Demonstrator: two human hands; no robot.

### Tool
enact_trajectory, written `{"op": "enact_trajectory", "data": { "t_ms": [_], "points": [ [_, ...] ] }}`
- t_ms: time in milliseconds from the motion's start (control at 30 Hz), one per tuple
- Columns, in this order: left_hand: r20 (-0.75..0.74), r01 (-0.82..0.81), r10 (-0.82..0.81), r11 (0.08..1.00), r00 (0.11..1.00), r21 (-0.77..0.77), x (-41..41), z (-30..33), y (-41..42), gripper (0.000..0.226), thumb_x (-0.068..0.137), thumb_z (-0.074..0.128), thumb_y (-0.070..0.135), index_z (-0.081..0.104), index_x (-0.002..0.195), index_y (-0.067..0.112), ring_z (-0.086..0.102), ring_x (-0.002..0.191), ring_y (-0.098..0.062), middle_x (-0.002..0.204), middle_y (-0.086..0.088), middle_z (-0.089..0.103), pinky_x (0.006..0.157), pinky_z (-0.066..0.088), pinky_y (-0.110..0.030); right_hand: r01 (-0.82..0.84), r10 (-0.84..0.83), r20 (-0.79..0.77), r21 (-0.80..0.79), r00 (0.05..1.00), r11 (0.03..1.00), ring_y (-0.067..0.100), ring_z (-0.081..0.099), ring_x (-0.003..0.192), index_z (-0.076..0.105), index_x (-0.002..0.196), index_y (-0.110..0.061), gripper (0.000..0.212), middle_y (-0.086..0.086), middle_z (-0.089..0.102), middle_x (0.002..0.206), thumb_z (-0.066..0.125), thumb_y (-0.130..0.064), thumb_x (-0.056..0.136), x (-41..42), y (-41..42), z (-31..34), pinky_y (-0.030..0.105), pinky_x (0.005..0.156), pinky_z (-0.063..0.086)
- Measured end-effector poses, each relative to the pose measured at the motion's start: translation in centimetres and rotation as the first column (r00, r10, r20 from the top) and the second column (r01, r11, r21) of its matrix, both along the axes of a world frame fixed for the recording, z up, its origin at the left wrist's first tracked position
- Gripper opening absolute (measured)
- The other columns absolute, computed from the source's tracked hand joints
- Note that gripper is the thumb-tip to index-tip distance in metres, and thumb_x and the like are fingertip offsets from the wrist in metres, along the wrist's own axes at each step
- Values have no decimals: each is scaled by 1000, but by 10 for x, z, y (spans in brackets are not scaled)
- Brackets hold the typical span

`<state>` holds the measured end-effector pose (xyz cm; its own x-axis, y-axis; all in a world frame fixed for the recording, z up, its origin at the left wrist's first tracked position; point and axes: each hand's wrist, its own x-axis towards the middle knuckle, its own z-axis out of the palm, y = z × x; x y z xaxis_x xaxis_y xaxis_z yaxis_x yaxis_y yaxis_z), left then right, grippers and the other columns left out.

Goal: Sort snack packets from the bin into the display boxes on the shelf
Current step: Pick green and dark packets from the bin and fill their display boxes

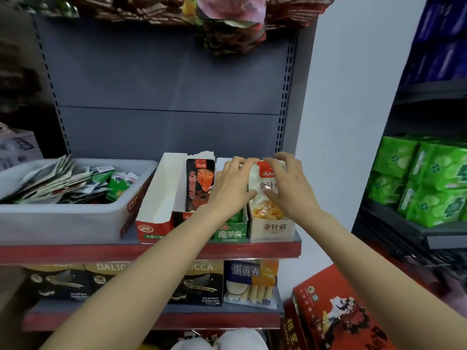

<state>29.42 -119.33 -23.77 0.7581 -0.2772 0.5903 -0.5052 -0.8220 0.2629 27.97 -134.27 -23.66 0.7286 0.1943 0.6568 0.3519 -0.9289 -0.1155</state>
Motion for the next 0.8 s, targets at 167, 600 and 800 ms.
{"op": "enact_trajectory", "data": {
  "t_ms": [167, 600, 800],
  "points": [
    [78, -77, 89, 987, 993, -142, -11, 8, 57, 29, 89, 58, 19, 54, 118, 22, 45, 118, -18, 123, 3, 51, 95, 39, -36, -189, 190, -9, 48, 982, 981, 22, 44, 116, 49, 128, -14, 40, 5, 47, 126, 57, -14, 90, -2, 64, 7, 33, 89, 44],
    [-115, -529, 516, 825, 849, -200, -25, 4, 331, 26, 83, 61, 10, 64, 109, 8, 59, 105, -30, 109, -12, 66, 90, 43, -35, -503, 512, -282, 111, 811, 857, 27, 41, 123, 45, 132, -8, 43, 13, 49, 127, 52, -13, 90, 34, 303, 4, 35, 98, 35],
    [-302, -580, 545, 814, 782, -34, -10, -6, 387, 76, 79, 69, 33, 32, 144, 18, 33, 133, -29, 146, -10, 36, 106, 31, -36, -520, 508, -449, 105, 735, 847, 29, 34, 135, 31, 144, -11, 52, 10, 34, 148, 48, -17, 94, 78, 364, 4, 41, 109, 31]
  ]
}}
